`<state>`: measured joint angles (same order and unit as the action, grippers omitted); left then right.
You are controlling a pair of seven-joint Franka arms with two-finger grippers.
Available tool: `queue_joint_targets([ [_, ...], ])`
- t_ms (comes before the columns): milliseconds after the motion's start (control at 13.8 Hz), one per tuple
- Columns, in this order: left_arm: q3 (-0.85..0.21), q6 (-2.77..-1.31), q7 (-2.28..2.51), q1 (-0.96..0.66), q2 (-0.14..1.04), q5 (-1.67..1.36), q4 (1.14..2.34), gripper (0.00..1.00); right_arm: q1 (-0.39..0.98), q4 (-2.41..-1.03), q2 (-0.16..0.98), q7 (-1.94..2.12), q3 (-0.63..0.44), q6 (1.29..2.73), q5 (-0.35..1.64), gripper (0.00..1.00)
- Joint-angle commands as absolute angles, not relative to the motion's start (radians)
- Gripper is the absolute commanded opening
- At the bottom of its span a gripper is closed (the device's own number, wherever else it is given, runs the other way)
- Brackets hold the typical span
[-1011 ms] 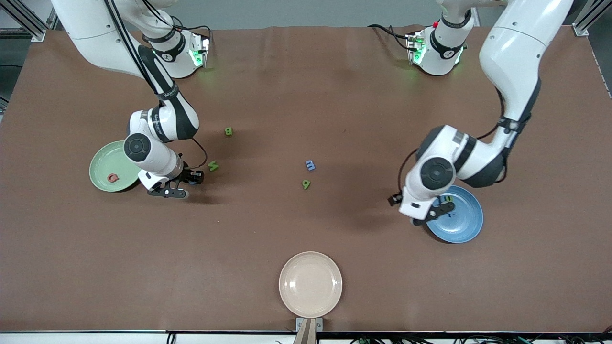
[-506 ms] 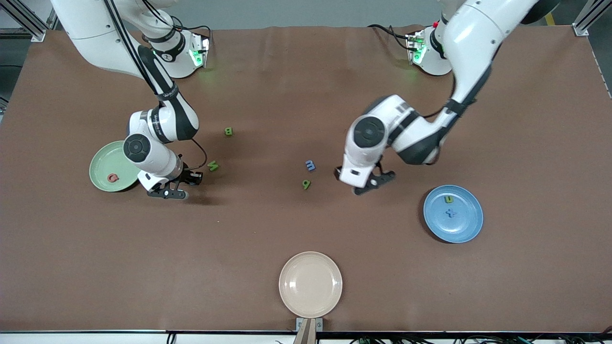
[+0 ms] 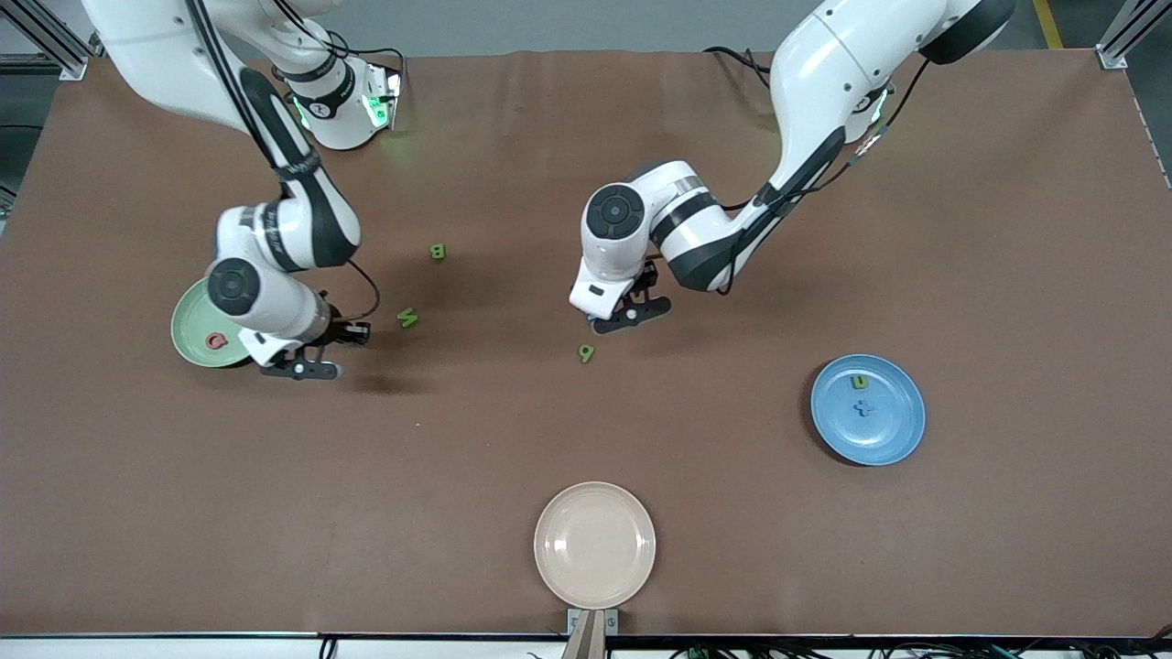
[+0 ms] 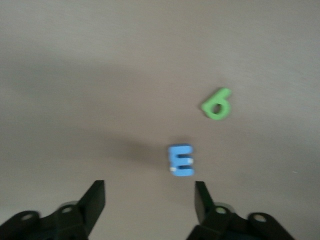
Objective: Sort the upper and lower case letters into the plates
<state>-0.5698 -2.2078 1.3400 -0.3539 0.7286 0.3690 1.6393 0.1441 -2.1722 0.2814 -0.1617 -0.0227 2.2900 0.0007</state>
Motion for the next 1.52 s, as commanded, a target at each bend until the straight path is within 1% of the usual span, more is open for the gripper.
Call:
queue_joint_targets([
  [0,-0.519,-2.233,1.358,-0.411,0.770,0.365,1.589,0.72,-0.010,-2.221,0.146,0.010,-0.014,2.201,-0.048,0.15],
  [72,-0.500,-2.241,1.358,-0.428,0.779,0.365,1.588,0.69,-0.079,-2.223,0.149,0.106,-0.014,2.204,-0.048,0.15],
  [144,-0.486,-2.258,1.359,-0.440,0.791,0.365,1.588,0.68,-0.145,-2.224,0.153,0.197,-0.014,2.212,-0.048,0.15],
  [217,-0.477,-2.267,1.359,-0.449,0.796,0.365,1.589,0.67,-0.191,-2.236,0.156,0.259,-0.012,2.224,-0.048,0.15],
  [361,-0.471,-2.270,1.364,-0.454,0.810,0.364,1.582,0.63,-0.251,-2.293,0.160,0.316,-0.012,2.305,-0.048,0.16],
  [578,-0.471,-2.272,1.382,-0.456,0.848,0.364,1.540,0.61,-0.302,-2.318,0.216,0.363,-0.012,2.396,-0.048,0.16],
  [722,-0.471,-2.278,1.382,-0.460,0.871,0.364,1.517,0.60,-0.311,-2.322,0.262,0.367,-0.012,2.443,-0.048,0.16],
  [939,-0.456,-2.278,1.381,-0.468,0.884,0.364,1.509,0.56,-0.322,-2.400,0.276,0.365,-0.011,2.575,-0.046,0.16],
  [1156,-0.456,-2.278,1.382,-0.466,0.884,0.359,1.511,0.38,-0.322,-2.416,0.298,0.365,-0.011,2.594,-0.046,0.20],
  [1228,-0.456,-2.278,1.382,-0.460,0.881,0.356,1.511,0.29,-0.322,-2.419,0.304,0.365,-0.011,2.597,-0.046,0.22],
  [1300,-0.456,-2.276,1.381,-0.453,0.874,0.356,1.514,0.18,-0.322,-2.421,0.304,0.365,-0.011,2.596,-0.046,0.25],
  [1372,-0.456,-2.273,1.378,-0.453,0.871,0.367,1.517,0.06,-0.321,-2.421,0.302,0.364,-0.011,2.595,-0.046,0.31],
  [1445,-0.454,-2.263,1.376,-0.449,0.859,0.368,1.517,0.02,-0.321,-2.419,0.301,0.364,-0.011,2.588,-0.046,0.61],
])
